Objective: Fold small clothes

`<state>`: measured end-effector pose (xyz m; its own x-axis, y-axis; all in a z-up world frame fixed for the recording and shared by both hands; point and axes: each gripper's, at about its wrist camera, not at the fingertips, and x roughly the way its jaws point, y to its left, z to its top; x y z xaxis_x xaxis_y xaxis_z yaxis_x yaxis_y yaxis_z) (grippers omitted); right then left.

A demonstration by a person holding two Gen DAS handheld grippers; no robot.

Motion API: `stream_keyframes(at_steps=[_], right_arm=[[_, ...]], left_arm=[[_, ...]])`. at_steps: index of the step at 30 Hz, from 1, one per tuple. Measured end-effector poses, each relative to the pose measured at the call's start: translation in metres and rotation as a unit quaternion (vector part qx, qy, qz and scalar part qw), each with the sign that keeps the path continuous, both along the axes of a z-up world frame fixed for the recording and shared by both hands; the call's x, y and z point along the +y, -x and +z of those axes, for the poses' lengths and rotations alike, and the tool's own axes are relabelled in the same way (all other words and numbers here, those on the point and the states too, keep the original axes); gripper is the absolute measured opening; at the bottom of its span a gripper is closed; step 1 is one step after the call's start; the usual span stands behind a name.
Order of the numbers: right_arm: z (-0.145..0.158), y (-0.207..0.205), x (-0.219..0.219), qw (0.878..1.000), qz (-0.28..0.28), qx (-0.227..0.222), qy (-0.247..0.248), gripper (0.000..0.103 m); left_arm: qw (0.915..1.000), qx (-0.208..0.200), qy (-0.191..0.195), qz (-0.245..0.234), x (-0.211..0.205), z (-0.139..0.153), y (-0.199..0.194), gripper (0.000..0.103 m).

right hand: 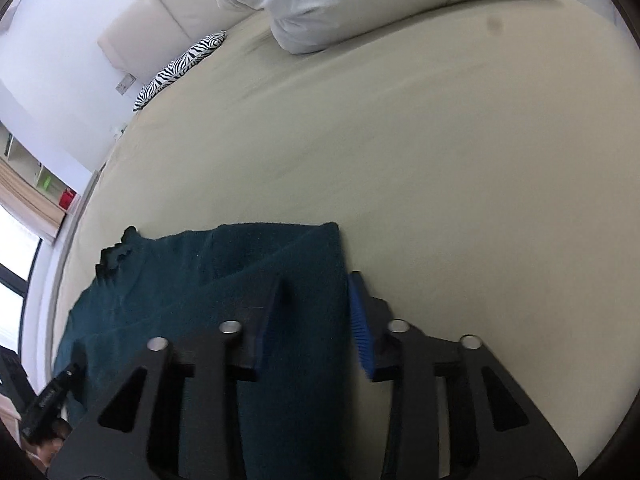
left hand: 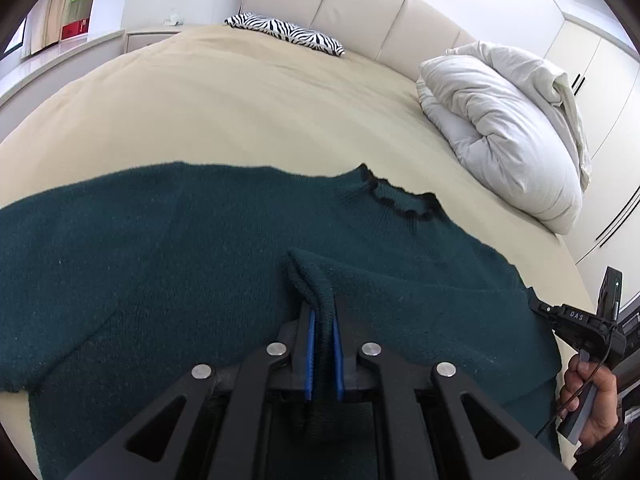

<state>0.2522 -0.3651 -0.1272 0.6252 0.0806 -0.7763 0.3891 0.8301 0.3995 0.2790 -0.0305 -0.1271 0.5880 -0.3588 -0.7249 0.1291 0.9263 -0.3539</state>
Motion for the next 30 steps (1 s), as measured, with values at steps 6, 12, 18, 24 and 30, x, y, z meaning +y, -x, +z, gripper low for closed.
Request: stream_keyframes(at_steps=[6,12,18,24,30], right_arm=[[0.009,0.013,0.0,0.999,-0.021,-0.029,0.031,0.005],[-0.016,0.02,-0.021,0.998,-0.04,-0.046,-0.016,0.005],[0.02,0.052,-0.006,0.996,-0.062,-0.063,0.009,0.015],[-0.004,0.055,0.052,0.996,0.045,-0.003,0.08,0.018],[0.024,0.079,0.037,0.997,-0.018,-0.045,0.056,0.021]], left_arm=[[0.9997,-0.008,-0.025,0.0,-0.006,-0.008,0.0,0.009],[0.9996,-0.01,-0.025,0.0,-0.004,-0.013,0.001,0.013],[0.9995,-0.013,-0.029,0.01,0.001,-0.01,0.008,0.019],[0.9997,-0.001,-0.023,0.012,0.004,-0.01,0.008,0.02],[0.999,-0.006,-0.019,0.04,0.042,0.017,0.048,0.046]])
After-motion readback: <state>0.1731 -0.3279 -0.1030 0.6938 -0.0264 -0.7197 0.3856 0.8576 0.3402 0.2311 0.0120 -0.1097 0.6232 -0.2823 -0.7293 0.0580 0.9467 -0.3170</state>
